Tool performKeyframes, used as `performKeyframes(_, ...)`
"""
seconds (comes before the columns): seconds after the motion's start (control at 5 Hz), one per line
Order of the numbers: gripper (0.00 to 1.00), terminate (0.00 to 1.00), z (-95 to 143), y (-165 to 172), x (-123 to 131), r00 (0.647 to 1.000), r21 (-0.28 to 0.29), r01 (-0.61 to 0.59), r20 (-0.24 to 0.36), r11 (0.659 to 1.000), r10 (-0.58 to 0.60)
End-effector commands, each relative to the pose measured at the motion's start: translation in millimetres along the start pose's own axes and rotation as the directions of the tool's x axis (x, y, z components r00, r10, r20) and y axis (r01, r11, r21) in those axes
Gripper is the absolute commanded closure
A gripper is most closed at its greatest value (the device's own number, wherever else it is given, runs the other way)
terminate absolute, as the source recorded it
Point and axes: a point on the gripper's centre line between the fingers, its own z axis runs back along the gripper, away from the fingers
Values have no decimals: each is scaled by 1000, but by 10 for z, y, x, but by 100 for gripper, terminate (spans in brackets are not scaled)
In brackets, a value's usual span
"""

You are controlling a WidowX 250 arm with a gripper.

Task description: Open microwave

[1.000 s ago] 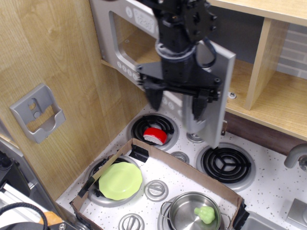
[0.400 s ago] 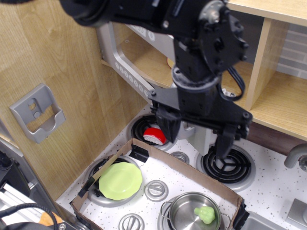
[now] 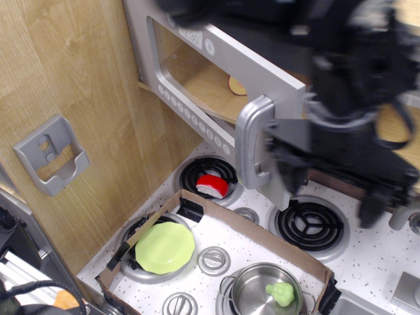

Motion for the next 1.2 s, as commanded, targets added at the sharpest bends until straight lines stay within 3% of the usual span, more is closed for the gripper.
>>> performKeyframes(0.0,0,0,-64,36,468,955,-94,265,162,960,-248)
performKeyframes(0.2,0,0,-192,163,683,936,-106,327,172,939,-306)
performKeyframes(0.4,0,0,-284,407,789,951,-92,295,119,951,-284)
performKeyframes(0.6,0,0,-354,604,710,985,-103,170,58,980,-165)
performKeyframes(0.8,0,0,-354,762,606,999,-68,36,-29,997,-38)
performKeyframes(1.0,0,0,-321,882,526,999,-23,4,-46,1000,-5)
